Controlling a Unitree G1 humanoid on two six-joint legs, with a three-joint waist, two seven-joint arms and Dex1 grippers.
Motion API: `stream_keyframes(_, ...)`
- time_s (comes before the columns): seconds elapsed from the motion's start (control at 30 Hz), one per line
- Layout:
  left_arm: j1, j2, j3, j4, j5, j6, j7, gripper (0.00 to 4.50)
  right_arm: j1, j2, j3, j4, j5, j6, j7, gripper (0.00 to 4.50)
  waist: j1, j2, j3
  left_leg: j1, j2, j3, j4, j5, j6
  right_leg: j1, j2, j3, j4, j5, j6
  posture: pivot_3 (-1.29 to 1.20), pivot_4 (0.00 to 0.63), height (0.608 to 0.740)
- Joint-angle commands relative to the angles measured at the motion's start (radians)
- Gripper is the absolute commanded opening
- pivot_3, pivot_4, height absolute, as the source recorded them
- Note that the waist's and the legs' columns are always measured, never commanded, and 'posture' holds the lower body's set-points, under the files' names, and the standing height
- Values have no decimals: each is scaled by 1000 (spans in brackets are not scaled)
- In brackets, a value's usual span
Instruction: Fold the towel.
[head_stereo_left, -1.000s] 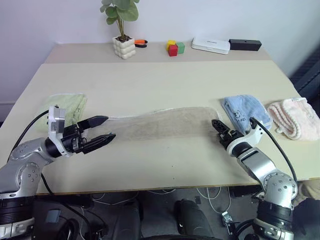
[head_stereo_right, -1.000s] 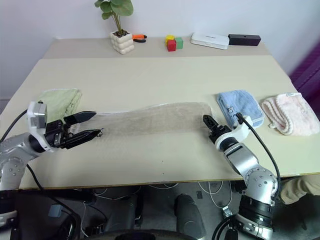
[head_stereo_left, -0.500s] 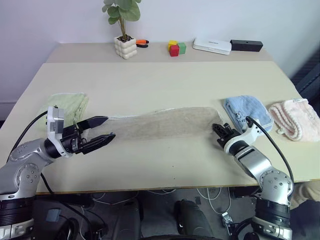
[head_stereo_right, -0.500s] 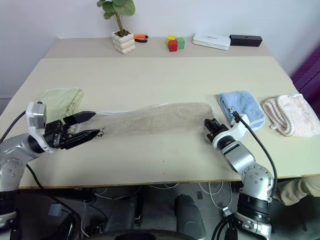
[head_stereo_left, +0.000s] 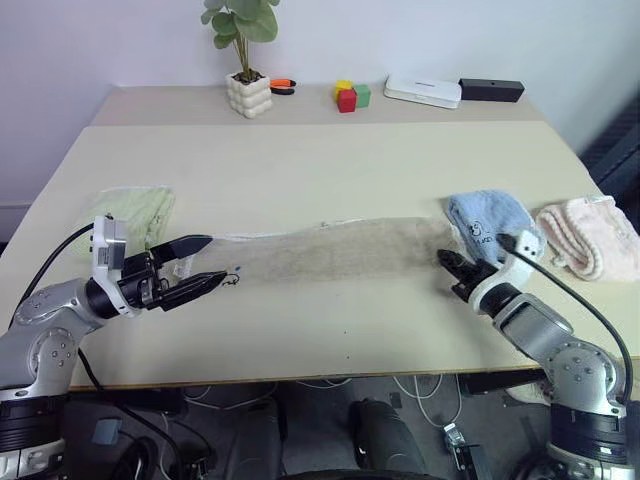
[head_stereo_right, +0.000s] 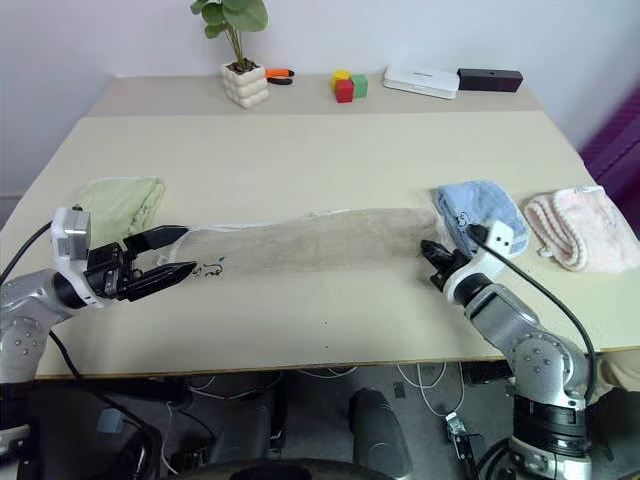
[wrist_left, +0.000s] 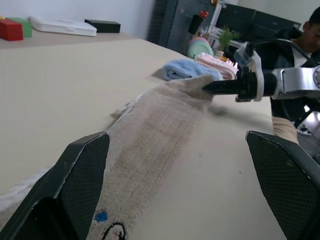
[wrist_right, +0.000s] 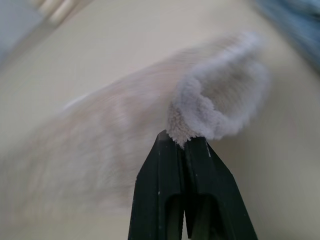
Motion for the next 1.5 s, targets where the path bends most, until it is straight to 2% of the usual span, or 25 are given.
stream_keyframes(0.03,-18,2,11,-5,5,-18,2,4500,-32,-32,93,-90,-126,-61,99,24,0,0,0,0,0,0,0,0,0,0,0,0,0,0,0,0,150,740)
stream_keyframes(0.3,-8,-9,14,-28,0,-13,19,4500,-110,-51,286,-142,-343,-126,232,24,4,0,0,-1,0,0,1,0,0,0,0,0,0,0,0,0,150,740)
stream_keyframes(0.67,7,-18,19,-57,-8,-9,40,4500,-185,-7,409,-88,-513,-183,349,24,5,0,0,-1,0,0,1,0,0,0,0,0,0,0,0,0,150,740)
stream_keyframes(0.77,16,-20,21,-65,-9,-11,46,4500,-214,38,434,-88,-514,-159,360,24,3,0,0,-1,0,0,1,0,0,0,0,0,0,0,0,0,150,740)
stream_keyframes(1.0,35,-28,19,-92,-14,-11,60,4500,-209,60,496,-79,-560,-141,415,24,4,0,0,-1,0,0,1,0,0,-1,0,0,0,0,0,0,150,740)
stream_keyframes(1.13,38,-24,29,-121,-31,-1,70,4500,-193,81,493,-97,-534,-100,447,24,5,0,0,-1,0,0,1,0,0,-1,0,0,0,0,0,0,150,740)
stream_keyframes(1.5,64,-17,43,-117,-29,-2,68,4500,-196,156,485,-32,-595,-123,438,24,4,-1,0,-1,0,0,1,0,0,-1,0,0,0,0,0,0,150,740)
